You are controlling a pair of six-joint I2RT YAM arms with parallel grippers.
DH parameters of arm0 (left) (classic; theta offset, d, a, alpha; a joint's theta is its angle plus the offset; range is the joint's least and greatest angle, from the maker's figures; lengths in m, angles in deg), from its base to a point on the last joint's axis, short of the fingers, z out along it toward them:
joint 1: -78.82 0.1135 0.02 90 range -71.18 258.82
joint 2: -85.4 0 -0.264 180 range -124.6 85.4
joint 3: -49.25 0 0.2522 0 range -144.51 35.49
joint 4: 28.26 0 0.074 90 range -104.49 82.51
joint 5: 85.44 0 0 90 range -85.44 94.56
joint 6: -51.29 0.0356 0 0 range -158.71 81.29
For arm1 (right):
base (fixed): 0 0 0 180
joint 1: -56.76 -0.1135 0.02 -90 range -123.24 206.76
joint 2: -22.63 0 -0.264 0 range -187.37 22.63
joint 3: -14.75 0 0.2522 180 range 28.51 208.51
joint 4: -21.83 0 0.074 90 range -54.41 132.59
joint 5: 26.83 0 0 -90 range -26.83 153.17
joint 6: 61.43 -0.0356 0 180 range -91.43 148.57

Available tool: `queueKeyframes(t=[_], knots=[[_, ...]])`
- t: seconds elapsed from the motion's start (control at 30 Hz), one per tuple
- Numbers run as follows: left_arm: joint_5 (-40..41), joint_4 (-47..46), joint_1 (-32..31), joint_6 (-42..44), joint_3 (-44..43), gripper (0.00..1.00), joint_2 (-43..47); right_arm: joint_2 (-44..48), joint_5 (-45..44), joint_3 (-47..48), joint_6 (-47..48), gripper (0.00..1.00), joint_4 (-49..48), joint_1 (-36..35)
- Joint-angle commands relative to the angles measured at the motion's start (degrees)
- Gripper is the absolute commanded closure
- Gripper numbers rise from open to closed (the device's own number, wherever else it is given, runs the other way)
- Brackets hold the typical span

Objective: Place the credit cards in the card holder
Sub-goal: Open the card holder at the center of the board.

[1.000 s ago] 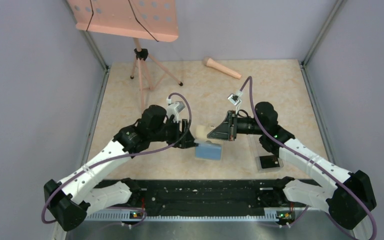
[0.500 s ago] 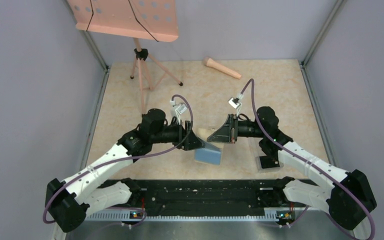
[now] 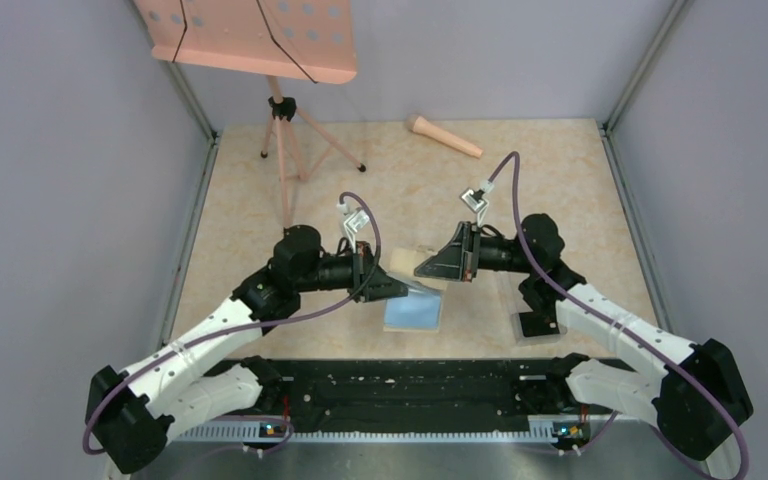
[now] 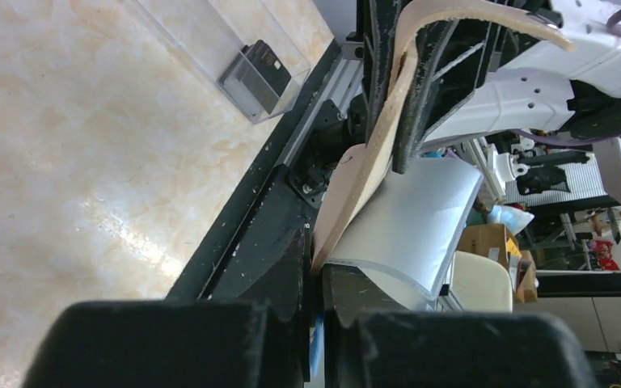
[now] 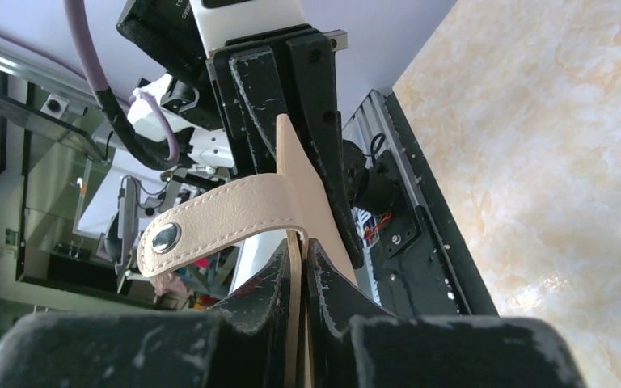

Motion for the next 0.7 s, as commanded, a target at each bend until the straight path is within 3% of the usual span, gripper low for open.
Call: queueKeyframes(t=[0.0,0.1,0.27,0.33,0.47,0.67], knots=[[1.87,-4.90,0.60,-1.47,0.94,1.00,2.71,0.33,-0.62,-0.34,0.63,0.91,-2.62,0.15],[2.89,-5.14,1.01,-2.22,1.51,1.00,4.24,0.74,-1.63,-0.40,3.62,0.81,0.47,0.19],[4.53,-1.85,1.66,-2.85,1.32,1.00,4.98,3.27,-6.83,3.53,15.15,0.35,16.83,0.18],[4.93,2.24,1.81,-2.88,0.86,1.00,4.40,4.63,-10.03,5.64,20.20,0.23,24.01,0.16],[5.24,10.34,2.04,-2.82,-0.99,1.00,1.22,5.90,-14.98,8.97,27.83,0.14,35.87,0.18],[0.10,17.37,2.07,-1.62,-3.21,1.00,-5.89,5.02,-17.83,10.37,33.15,0.11,42.88,0.13]])
